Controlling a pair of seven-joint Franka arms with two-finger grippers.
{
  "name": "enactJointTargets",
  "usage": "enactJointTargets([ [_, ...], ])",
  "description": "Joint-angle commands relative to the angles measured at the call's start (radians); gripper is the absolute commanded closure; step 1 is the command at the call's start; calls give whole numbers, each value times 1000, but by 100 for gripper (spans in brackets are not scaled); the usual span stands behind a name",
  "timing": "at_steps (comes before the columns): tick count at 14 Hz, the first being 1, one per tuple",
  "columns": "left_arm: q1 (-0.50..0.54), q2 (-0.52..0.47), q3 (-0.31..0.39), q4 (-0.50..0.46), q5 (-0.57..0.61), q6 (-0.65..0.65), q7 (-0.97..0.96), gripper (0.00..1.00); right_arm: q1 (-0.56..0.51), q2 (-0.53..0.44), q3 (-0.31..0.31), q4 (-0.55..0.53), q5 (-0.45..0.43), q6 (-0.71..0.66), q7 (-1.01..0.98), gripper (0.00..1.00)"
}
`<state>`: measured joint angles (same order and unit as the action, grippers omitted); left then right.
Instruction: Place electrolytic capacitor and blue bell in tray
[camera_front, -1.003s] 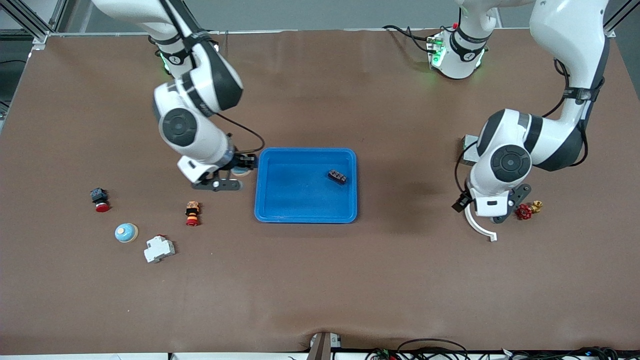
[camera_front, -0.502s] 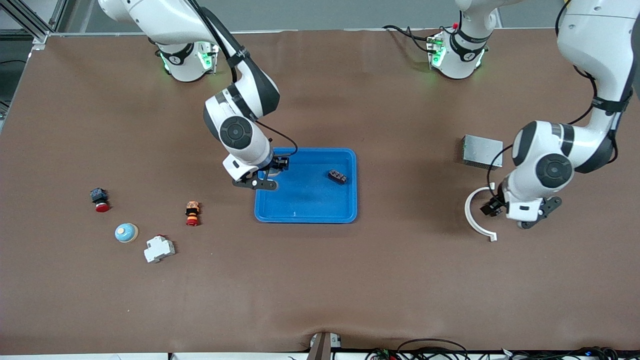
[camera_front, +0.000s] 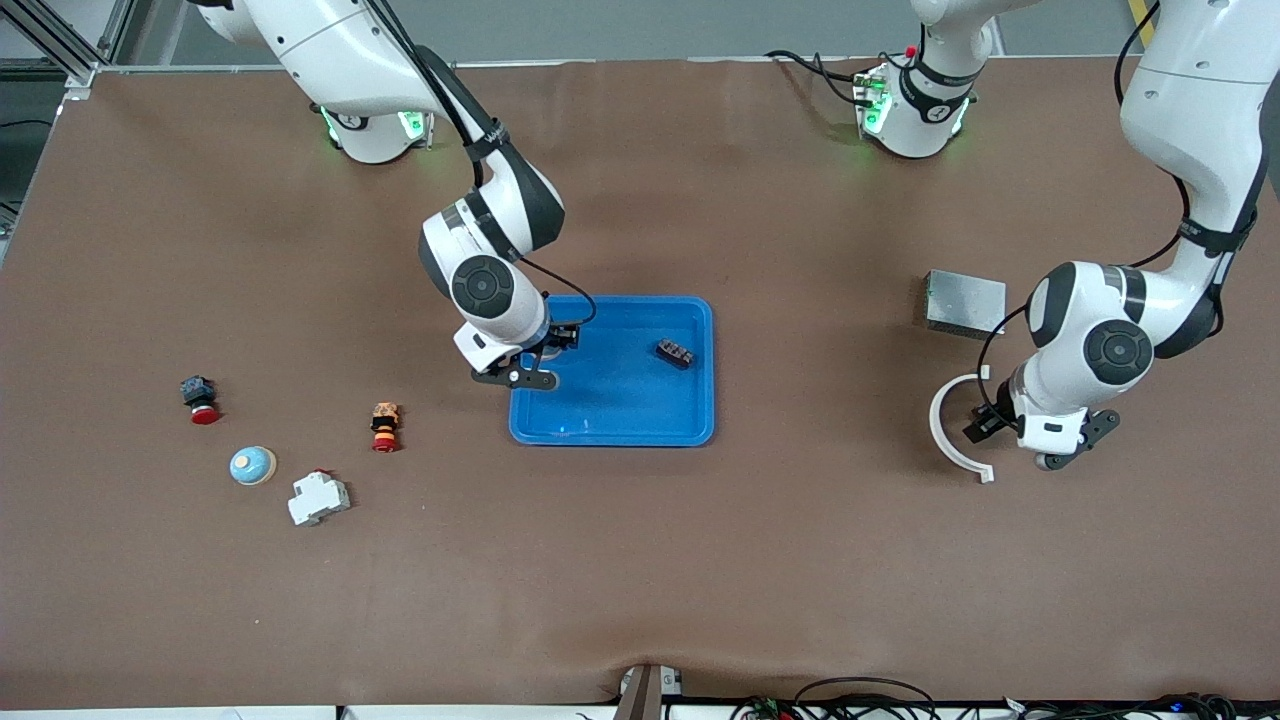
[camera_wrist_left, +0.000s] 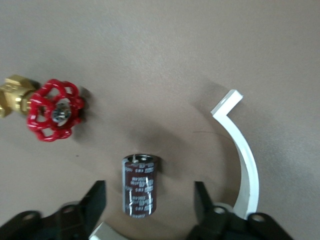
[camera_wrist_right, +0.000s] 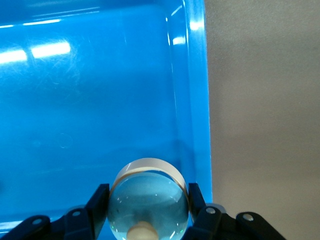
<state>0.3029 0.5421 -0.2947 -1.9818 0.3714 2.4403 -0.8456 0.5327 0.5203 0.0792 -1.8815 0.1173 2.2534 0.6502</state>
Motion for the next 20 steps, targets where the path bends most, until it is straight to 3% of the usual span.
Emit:
enactJointTargets([
  [1, 15, 15, -9, 6, 21, 19, 0, 55, 10, 17, -6, 12, 15, 23, 9, 82],
  [3, 15, 12, -9, 3, 21, 19, 2, 93, 15, 26, -6, 12, 18, 35, 11, 81],
  [4, 15, 4, -9, 1, 23, 11, 3, 100, 16, 29, -4, 12, 19, 41, 12, 80],
  [7, 10, -53, -17, 9, 17, -70, 14, 100, 36, 43, -4, 15, 21, 46, 15, 80],
  [11, 7, -142, -148, 59, -49, -292, -25, 100, 52, 55, -4, 19, 22, 46, 16, 77],
  [12, 8, -142, -191, 87, -90, -343, -70, 100, 53, 55, -4, 18, 22, 46, 16, 72],
  [14, 5, -148, -280, 124, -106, -403, -154, 100, 53, 56, -6, 18, 21, 44, 16, 45],
  [15, 1, -143, -317, 139, -111, -403, -224, 100, 53, 56, -6, 18, 21, 43, 14, 36],
  [16, -7, -131, -354, 152, -121, -403, -310, 100, 53, 56, -6, 18, 21, 40, 14, 12],
  [17, -24, -111, -378, 173, -124, -400, -388, 100, 53, 55, -6, 18, 21, 34, 14, 0],
  [20, -131, -51, -382, 260, -126, -399, -562, 100, 58, 41, -4, 18, 21, 25, 12, 0],
])
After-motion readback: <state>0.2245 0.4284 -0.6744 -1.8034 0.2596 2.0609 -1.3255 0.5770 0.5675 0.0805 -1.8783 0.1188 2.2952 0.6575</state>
